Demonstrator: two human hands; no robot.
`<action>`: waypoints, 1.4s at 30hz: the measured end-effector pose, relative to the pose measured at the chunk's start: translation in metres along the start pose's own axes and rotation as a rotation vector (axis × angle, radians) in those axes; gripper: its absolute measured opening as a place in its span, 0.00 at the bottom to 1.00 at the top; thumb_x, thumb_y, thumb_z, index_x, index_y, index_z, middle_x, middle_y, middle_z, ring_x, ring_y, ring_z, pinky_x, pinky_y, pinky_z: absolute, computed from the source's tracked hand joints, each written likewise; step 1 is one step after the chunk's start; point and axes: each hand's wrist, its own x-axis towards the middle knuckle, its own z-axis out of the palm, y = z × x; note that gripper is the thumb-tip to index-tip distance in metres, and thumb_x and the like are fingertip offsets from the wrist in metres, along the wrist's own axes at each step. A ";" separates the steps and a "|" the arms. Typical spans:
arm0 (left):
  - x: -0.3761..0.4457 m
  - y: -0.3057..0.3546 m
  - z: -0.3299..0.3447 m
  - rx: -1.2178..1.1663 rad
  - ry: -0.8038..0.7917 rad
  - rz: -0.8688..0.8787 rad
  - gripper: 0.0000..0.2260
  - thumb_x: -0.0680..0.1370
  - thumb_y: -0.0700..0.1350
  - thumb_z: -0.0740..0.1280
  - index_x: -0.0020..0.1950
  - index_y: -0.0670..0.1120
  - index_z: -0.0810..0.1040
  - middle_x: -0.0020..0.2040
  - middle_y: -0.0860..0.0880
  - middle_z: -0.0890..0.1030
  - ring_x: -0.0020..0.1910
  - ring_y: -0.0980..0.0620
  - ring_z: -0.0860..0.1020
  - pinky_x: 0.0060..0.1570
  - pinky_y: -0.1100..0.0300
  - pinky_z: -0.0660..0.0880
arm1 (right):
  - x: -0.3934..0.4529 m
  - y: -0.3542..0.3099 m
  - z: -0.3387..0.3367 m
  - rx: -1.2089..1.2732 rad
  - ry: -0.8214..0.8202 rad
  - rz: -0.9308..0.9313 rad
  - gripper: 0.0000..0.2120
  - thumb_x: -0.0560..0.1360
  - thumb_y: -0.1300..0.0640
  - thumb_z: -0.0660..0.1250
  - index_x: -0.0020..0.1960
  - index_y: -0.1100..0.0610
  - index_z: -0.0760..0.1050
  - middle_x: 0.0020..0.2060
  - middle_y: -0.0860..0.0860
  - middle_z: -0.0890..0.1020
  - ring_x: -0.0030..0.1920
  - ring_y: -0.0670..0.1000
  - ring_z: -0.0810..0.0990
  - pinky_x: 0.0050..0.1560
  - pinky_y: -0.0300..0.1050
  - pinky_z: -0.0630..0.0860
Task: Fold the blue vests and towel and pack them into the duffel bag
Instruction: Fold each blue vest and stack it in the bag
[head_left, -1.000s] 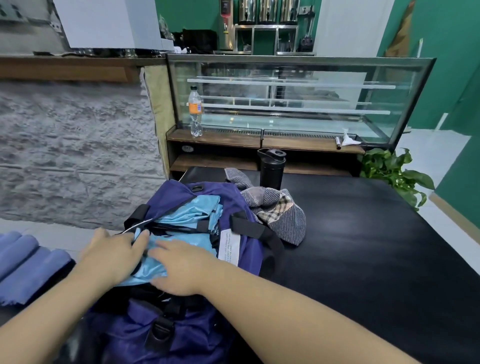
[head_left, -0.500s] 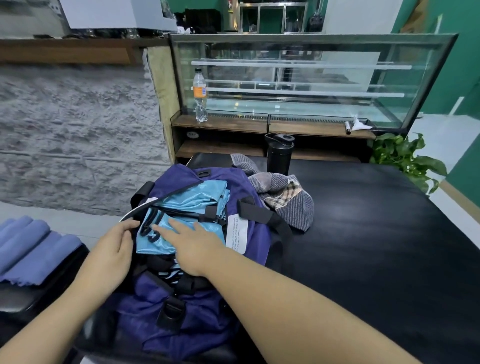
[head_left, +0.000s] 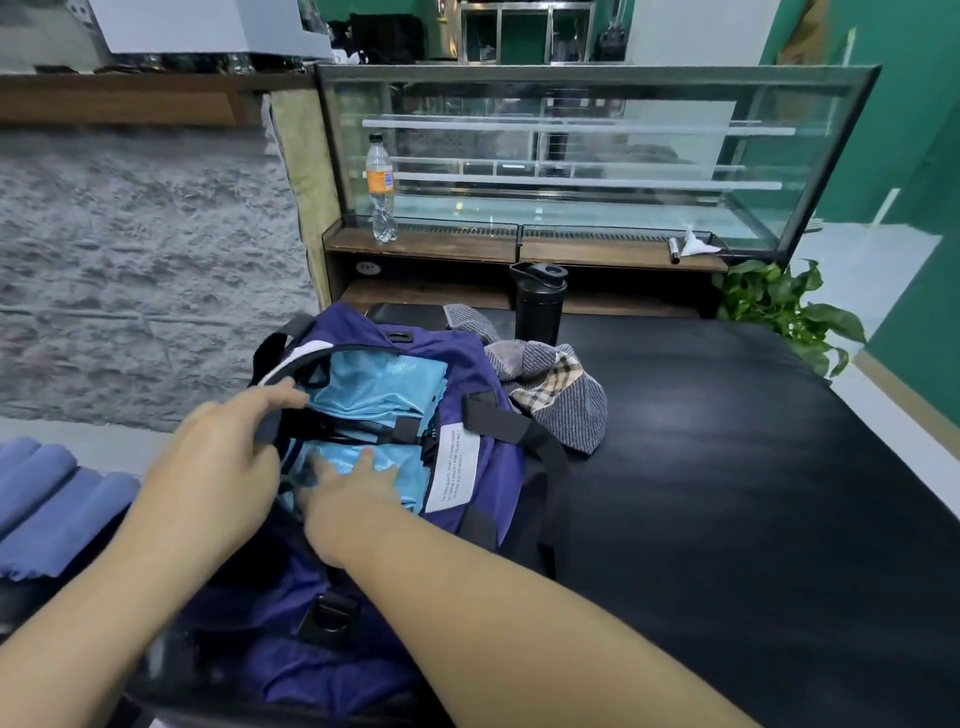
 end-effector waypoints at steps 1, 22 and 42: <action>0.000 0.002 0.003 0.001 -0.044 0.042 0.26 0.69 0.26 0.60 0.57 0.51 0.77 0.65 0.52 0.77 0.64 0.43 0.74 0.60 0.46 0.72 | -0.002 0.004 0.004 0.015 0.056 -0.051 0.29 0.80 0.57 0.57 0.78 0.49 0.52 0.78 0.53 0.48 0.74 0.70 0.45 0.71 0.71 0.49; 0.030 0.012 0.100 -0.060 -0.458 0.060 0.20 0.83 0.54 0.46 0.75 0.57 0.59 0.77 0.57 0.53 0.63 0.79 0.37 0.65 0.67 0.26 | -0.027 0.112 0.059 -0.012 0.191 0.022 0.19 0.83 0.50 0.50 0.68 0.58 0.67 0.63 0.55 0.69 0.60 0.59 0.73 0.46 0.50 0.67; 0.027 -0.015 0.118 0.139 -0.433 0.159 0.37 0.69 0.66 0.30 0.76 0.57 0.51 0.73 0.65 0.54 0.70 0.69 0.45 0.70 0.53 0.31 | -0.085 0.110 0.005 0.294 1.329 -0.420 0.11 0.73 0.63 0.60 0.35 0.67 0.74 0.33 0.61 0.74 0.39 0.53 0.67 0.43 0.44 0.69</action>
